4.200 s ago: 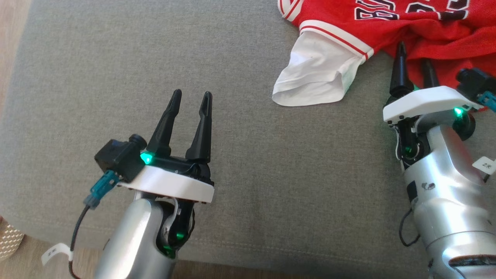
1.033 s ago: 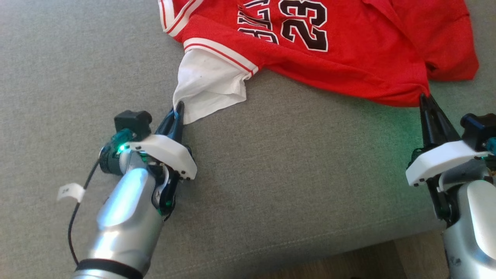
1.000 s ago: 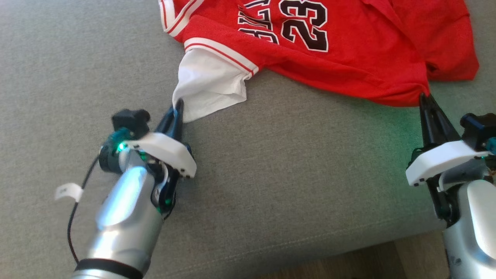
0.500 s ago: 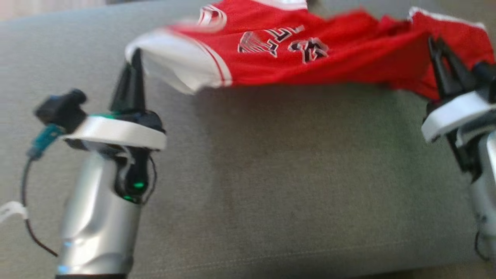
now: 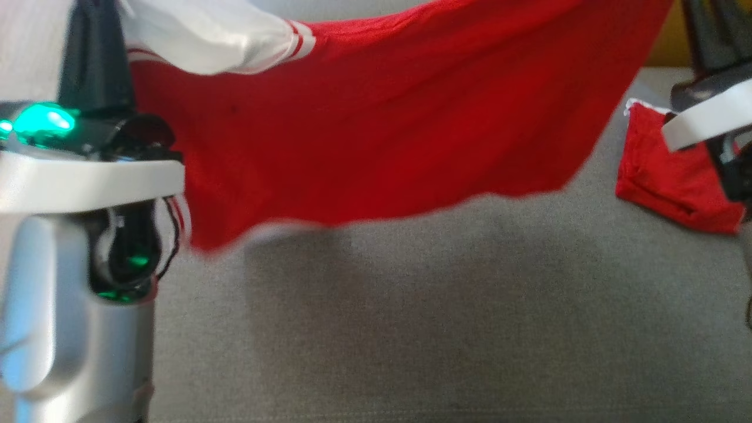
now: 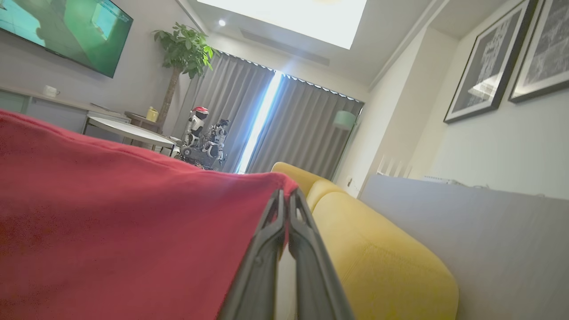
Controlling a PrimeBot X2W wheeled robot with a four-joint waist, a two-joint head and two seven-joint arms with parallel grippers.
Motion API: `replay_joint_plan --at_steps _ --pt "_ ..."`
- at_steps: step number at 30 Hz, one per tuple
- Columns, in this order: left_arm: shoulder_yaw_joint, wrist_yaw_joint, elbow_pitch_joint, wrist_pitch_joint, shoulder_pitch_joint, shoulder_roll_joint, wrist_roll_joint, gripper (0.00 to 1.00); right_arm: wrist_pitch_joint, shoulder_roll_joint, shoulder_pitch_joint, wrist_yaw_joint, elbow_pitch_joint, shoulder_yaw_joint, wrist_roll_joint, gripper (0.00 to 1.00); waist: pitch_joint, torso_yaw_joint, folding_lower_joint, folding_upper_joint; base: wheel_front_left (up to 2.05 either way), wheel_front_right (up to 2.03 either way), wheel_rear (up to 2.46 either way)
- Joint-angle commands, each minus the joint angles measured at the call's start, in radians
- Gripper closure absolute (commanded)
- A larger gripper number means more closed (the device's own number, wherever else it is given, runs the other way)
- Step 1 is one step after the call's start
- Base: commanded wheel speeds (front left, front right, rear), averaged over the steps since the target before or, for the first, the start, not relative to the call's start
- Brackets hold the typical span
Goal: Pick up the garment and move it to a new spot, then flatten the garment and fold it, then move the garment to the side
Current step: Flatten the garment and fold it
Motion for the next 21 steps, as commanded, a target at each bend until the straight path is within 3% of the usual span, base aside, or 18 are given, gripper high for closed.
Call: replay_joint_plan --at_steps 1,7,11,16,21 --pt "0.030 0.014 -0.089 0.033 -0.025 0.040 -0.004 1.00 0.015 -0.028 -0.051 0.007 -0.052 0.006 0.009 1.00 -0.025 0.011 0.0001 -0.0001 0.00 0.00 0.00" --pt "0.045 0.060 -0.278 0.160 -0.036 0.073 -0.021 1.00 0.115 -0.045 -0.032 0.007 -0.177 -0.033 0.070 1.00 -0.027 0.002 0.0001 -0.0001 0.00 0.00 0.00" --pt "0.053 0.060 -0.321 0.247 -0.095 0.128 -0.023 1.00 0.209 -0.048 -0.033 0.007 -0.272 -0.061 0.091 1.00 0.012 -0.012 0.0001 -0.0001 0.00 0.00 0.00" --pt "0.063 0.042 -0.200 0.318 -0.267 0.175 -0.048 1.00 0.303 -0.047 -0.125 0.007 -0.305 -0.050 0.108 1.00 0.156 -0.017 0.0001 -0.0001 0.00 0.00 0.00" --pt "0.040 0.001 0.050 0.257 -0.489 0.179 -0.025 1.00 0.322 0.027 -0.339 0.007 -0.141 -0.052 0.152 1.00 0.273 -0.009 0.0001 -0.0001 0.00 0.00 0.00"
